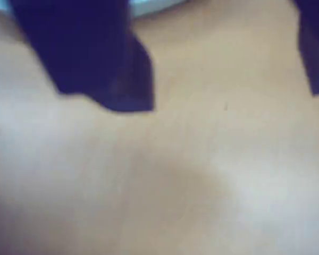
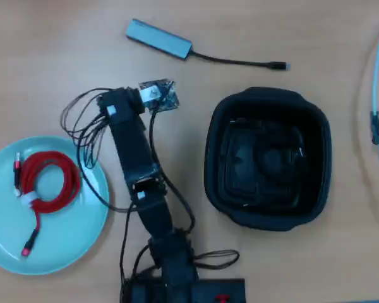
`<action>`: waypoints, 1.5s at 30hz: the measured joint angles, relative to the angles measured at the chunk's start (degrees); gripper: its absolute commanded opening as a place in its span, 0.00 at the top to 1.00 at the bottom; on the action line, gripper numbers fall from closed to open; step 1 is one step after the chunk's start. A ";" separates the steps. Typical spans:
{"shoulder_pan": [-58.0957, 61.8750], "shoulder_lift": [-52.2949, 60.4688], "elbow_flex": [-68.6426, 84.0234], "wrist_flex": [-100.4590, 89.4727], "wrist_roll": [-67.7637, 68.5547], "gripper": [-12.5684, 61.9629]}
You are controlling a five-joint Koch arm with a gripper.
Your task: Put a black charging cable in a black bowl and put a red charging cable in a green bowl
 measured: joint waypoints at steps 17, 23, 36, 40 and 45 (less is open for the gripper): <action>13.54 64.78 108.19 -76.03 10.90 0.42; 19.51 67.68 129.64 -112.68 19.78 0.42; 16.44 67.06 130.96 -110.57 20.04 0.42; 16.35 66.97 131.22 -110.04 20.13 0.42; 16.26 66.97 131.22 -110.04 20.13 0.42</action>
